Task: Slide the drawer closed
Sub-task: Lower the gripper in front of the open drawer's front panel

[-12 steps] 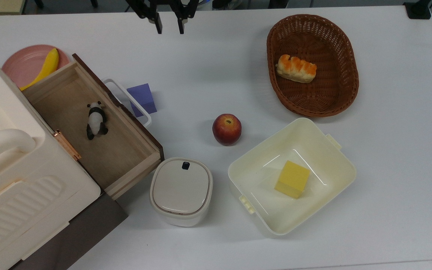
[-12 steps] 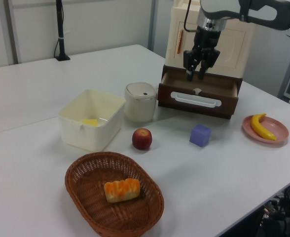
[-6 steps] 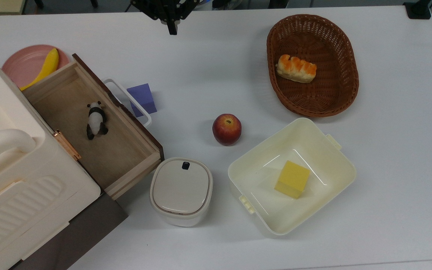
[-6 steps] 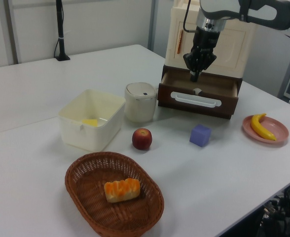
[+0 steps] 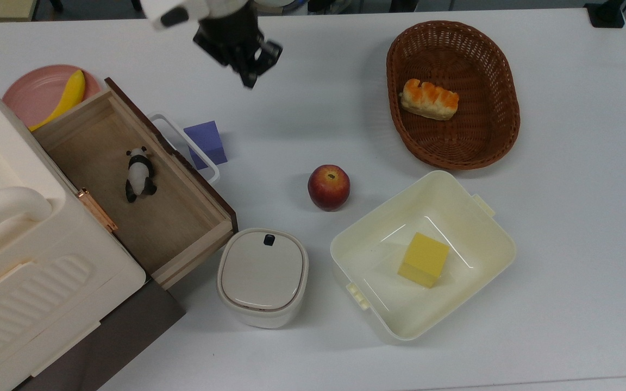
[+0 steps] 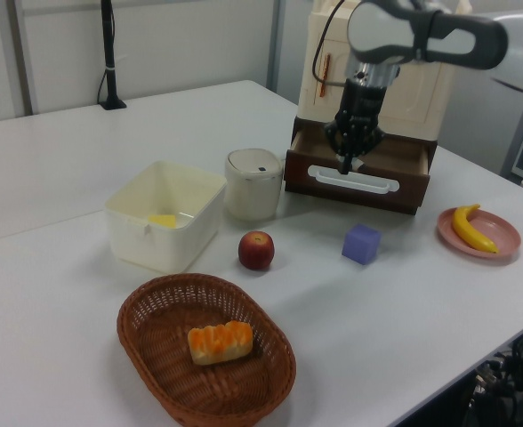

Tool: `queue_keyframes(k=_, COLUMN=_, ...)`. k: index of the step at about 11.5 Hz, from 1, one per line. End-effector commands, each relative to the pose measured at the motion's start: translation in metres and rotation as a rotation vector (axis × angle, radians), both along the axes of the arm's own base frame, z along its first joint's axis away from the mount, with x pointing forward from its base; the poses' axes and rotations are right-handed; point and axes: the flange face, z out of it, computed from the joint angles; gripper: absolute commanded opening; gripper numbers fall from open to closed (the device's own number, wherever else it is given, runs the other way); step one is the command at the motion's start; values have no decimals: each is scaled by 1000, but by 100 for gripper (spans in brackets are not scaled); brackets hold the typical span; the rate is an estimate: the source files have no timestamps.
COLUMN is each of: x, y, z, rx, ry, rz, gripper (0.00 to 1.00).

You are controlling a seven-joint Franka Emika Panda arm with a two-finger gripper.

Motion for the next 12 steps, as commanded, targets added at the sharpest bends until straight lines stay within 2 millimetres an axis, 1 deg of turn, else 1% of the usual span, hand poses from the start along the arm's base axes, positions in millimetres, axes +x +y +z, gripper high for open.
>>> queue_keyframes(k=1, x=30, y=-27, z=-51, rx=-38, ry=-30, rz=-121, gripper=0)
queue_keyframes(k=2, x=35, y=-28, z=-63, rx=-51, ry=-29, rz=-128, gripper=0)
queue_keyframes(k=3, x=38, y=-29, z=-70, rx=-59, ry=-29, rz=-149, gripper=0)
queue_keyframes(k=5, x=40, y=-33, z=-74, rx=-66, ry=-32, rz=-177, gripper=0)
queue_keyframes(k=8, x=42, y=-49, z=-81, rx=-70, ry=-32, rz=-283, gripper=0)
queue_keyframes(k=9, x=43, y=-56, z=-80, rx=-65, ry=-44, rz=-322, gripper=0)
queue_keyframes(k=12, x=48, y=-59, z=-84, rx=-71, ry=-64, rz=-363, gripper=0)
